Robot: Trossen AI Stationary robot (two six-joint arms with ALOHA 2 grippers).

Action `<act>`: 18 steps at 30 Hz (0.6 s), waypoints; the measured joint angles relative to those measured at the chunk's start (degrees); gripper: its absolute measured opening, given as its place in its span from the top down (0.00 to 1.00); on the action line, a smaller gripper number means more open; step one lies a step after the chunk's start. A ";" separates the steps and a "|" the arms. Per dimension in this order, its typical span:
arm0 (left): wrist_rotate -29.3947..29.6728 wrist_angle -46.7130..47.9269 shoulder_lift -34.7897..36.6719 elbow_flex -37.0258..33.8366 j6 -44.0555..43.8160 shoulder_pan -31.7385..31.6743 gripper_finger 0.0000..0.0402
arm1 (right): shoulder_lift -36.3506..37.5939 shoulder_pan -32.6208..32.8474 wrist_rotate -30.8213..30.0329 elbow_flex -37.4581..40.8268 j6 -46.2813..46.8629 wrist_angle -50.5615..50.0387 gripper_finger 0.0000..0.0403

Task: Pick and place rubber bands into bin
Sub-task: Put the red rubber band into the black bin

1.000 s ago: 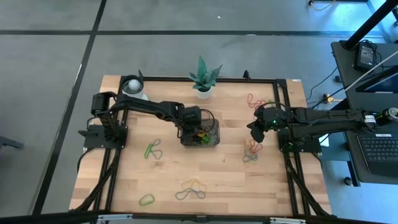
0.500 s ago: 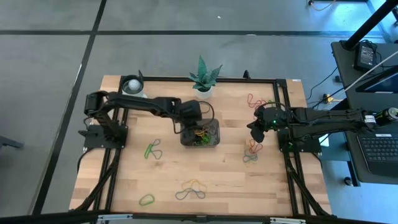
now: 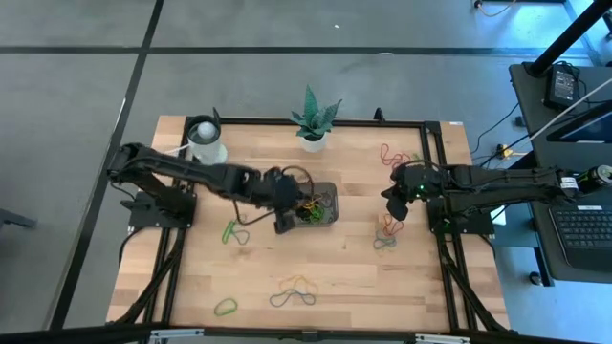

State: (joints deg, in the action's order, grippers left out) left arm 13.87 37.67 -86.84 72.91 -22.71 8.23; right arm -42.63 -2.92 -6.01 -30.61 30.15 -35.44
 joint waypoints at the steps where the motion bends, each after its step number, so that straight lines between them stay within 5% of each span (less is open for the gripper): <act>1: 1.56 0.45 -0.24 -0.16 -1.90 2.01 1.00 | 0.01 0.00 0.00 0.00 -1.86 0.03 0.97; 10: 13.57 0.75 -2.20 -3.43 -26.54 18.01 1.00 | 0.02 0.00 -0.01 0.00 -6.49 1.74 0.97; 18: 16.50 4.43 -2.26 -6.77 -43.11 25.71 1.00 | 0.00 -0.01 0.01 0.00 -6.49 1.73 0.97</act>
State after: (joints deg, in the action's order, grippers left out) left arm 30.37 42.10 -89.10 66.14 -65.82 33.94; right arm -42.63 -2.93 -6.00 -30.61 23.66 -33.71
